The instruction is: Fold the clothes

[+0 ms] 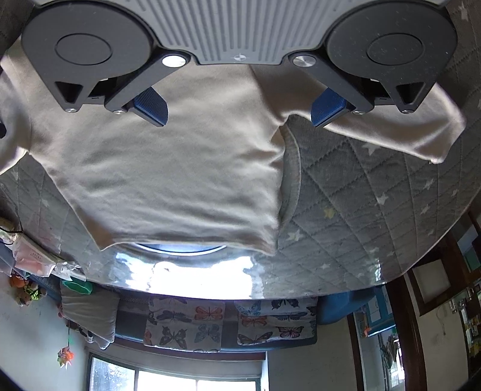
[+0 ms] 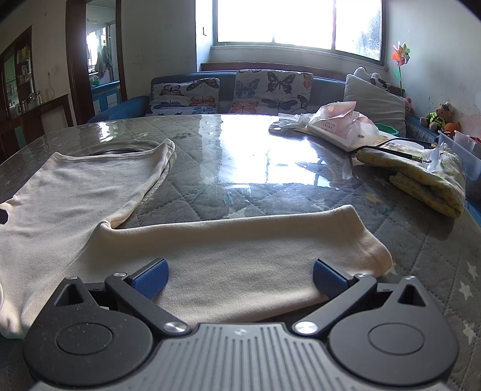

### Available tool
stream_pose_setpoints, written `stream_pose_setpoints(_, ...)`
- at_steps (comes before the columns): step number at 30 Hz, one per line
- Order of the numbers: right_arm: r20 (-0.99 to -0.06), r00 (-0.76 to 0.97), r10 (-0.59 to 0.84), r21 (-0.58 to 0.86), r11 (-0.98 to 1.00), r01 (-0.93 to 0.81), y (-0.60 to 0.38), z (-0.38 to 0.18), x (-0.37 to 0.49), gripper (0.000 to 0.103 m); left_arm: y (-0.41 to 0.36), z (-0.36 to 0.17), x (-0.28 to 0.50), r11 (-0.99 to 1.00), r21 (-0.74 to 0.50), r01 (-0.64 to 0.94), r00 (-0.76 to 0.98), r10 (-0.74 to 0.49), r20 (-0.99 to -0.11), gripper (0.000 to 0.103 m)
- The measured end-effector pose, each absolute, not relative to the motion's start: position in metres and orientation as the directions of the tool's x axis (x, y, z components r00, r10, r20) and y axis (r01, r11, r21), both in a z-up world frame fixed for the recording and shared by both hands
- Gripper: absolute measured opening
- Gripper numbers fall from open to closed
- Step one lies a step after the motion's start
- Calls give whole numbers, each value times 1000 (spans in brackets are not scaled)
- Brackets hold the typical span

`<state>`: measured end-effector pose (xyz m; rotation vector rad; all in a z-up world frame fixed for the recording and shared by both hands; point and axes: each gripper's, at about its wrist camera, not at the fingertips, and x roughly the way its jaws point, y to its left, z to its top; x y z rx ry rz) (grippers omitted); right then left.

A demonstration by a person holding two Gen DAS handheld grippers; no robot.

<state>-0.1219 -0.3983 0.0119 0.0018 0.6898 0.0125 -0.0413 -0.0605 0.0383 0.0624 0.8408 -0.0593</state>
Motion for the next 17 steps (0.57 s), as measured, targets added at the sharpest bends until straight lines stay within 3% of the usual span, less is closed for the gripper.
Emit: stream_pose_setpoints(17,-636,771,12,6,1000,-11,-398,12,-122,103,-83,30,-11,994,18,107,702,-63,-709,103)
